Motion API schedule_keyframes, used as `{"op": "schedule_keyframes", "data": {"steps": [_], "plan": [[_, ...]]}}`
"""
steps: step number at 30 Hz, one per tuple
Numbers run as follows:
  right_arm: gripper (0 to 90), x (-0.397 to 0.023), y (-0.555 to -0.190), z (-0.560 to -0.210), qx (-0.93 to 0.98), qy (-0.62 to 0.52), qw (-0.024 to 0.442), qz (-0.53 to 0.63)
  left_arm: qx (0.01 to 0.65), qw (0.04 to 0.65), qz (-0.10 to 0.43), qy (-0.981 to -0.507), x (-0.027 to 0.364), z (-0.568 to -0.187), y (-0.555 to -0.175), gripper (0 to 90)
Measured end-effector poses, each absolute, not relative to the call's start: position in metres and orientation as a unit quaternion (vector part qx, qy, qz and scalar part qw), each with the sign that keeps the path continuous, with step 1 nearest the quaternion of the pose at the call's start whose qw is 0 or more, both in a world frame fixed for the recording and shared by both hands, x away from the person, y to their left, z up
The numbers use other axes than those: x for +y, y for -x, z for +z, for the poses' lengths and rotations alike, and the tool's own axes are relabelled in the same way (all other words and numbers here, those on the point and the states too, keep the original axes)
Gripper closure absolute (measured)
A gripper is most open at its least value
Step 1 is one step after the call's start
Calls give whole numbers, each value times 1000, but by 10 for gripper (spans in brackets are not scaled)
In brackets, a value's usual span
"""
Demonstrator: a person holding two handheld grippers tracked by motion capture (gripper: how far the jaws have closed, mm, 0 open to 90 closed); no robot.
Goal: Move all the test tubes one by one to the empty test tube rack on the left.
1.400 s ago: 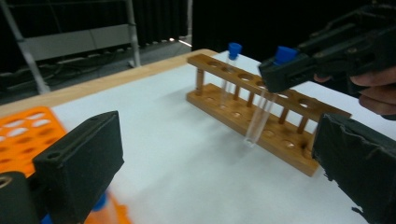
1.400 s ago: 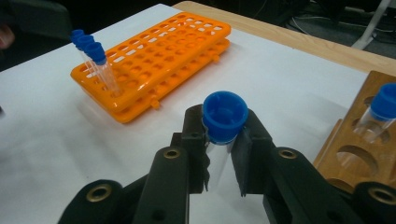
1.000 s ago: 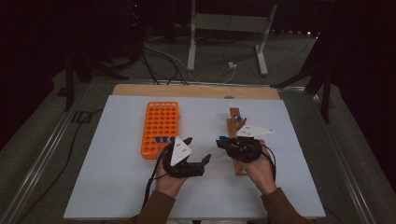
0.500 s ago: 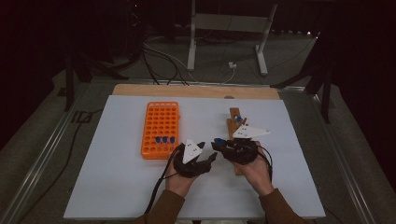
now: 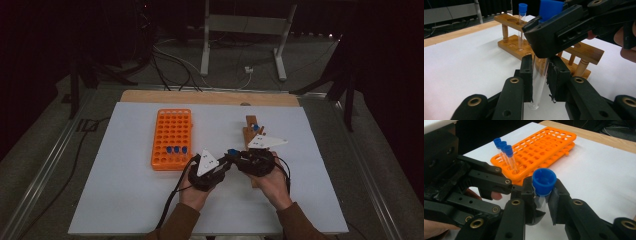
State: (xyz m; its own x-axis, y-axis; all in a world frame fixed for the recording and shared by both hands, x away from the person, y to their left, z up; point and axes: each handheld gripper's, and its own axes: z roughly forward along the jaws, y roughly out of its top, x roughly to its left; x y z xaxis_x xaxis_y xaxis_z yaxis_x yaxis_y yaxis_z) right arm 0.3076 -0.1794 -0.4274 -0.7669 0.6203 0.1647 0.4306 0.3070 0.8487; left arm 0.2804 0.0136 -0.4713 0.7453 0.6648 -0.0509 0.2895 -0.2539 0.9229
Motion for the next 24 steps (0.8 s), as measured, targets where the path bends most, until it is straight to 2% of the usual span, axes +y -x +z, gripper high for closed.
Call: {"op": "schedule_keyframes", "data": {"steps": [3, 4, 9, 15, 18, 20, 24], "plan": [[758, -179, -308, -427, 801, -328, 98, 491, 309, 529, 173, -771, 14, -471, -281, 781], [727, -180, -308, -427, 800, -328, 99, 493, 309, 529, 173, -771, 14, -472, -281, 782], [463, -185, -310, -426, 788, -336, 92, 507, 317, 524, 173, -772, 16, -472, -284, 784], [239, -189, -310, -422, 782, -343, 106, 510, 324, 523, 173, -769, 20, -471, -285, 785], [151, -189, -310, -420, 778, -343, 115, 514, 326, 524, 173, -767, 22, -470, -285, 784], [138, -191, -309, -419, 776, -342, 120, 516, 328, 526, 174, -765, 24, -469, -285, 784], [57, -193, -309, -417, 776, -339, 128, 515, 332, 532, 174, -759, 29, -466, -284, 784]]}}
